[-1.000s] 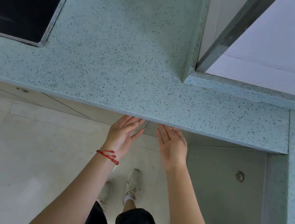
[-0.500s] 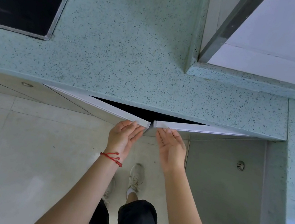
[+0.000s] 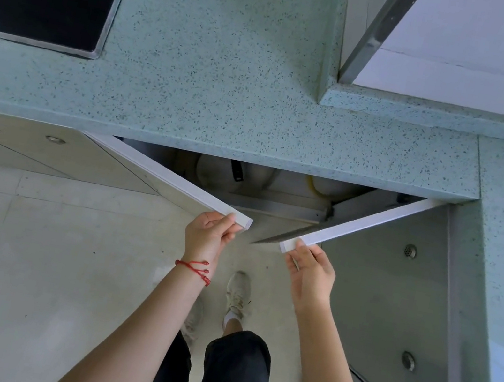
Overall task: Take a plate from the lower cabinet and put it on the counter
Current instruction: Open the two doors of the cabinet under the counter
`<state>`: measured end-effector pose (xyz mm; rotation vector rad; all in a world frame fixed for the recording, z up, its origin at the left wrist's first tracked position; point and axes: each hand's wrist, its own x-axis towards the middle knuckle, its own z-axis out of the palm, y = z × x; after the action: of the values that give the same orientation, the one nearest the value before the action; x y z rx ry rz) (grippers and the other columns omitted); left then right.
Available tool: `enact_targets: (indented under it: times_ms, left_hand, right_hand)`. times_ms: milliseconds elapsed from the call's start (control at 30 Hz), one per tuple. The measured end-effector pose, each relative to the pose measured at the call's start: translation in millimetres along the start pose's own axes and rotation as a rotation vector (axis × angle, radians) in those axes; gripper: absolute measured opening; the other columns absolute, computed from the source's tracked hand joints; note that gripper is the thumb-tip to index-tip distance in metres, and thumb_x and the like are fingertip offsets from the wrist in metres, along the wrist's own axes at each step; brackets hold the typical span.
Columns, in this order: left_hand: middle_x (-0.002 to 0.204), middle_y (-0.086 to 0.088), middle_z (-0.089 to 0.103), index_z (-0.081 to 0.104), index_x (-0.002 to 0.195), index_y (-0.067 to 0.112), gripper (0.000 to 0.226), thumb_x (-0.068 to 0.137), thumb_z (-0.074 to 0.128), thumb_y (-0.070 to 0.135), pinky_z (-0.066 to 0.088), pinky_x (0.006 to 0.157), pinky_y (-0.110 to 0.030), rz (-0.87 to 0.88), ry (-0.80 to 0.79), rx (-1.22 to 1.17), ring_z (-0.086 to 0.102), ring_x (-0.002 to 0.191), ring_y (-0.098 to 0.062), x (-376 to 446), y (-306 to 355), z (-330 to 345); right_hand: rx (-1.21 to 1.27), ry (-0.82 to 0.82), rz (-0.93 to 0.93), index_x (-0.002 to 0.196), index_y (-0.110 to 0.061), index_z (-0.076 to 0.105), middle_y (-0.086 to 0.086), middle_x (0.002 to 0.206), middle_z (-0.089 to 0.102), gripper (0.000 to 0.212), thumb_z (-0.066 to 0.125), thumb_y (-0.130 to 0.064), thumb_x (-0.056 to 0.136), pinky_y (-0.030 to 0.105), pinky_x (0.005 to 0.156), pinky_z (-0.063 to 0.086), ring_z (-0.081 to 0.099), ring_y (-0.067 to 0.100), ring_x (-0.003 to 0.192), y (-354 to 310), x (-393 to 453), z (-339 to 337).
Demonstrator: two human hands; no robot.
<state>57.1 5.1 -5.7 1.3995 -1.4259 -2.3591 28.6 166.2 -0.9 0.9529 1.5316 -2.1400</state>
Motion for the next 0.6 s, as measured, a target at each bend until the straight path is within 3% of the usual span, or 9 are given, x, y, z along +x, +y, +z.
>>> enact_targets:
  times_ms: [267,600]
  left_hand:
    - [0.049,0.004,0.068,0.058,0.073,0.01,0.01,0.079,0.065,0.006,0.049,0.052,-0.015,-0.02,-0.034,0.062,0.059,0.051,-0.006,-19.0,-10.7,-40.6]
    - [0.047,0.002,0.067,0.057,0.071,0.006,0.011,0.079,0.064,0.002,0.041,0.061,-0.028,0.001,-0.014,0.179,0.052,0.06,-0.021,-41.4,-17.4,-83.5]
  right_hand:
    - [-0.044,0.006,-0.068,0.064,-0.015,0.056,0.001,0.065,0.055,0.025,0.06,-0.001,0.084,0.025,0.073,0.053,0.055,0.01,0.058,4.7,-14.7,-18.9]
    - [-0.235,-0.044,-0.103,0.069,-0.011,0.057,-0.004,0.058,0.053,0.017,0.06,-0.003,0.084,0.016,0.062,0.054,0.057,0.006,0.056,-0.5,-31.5,-64.5]
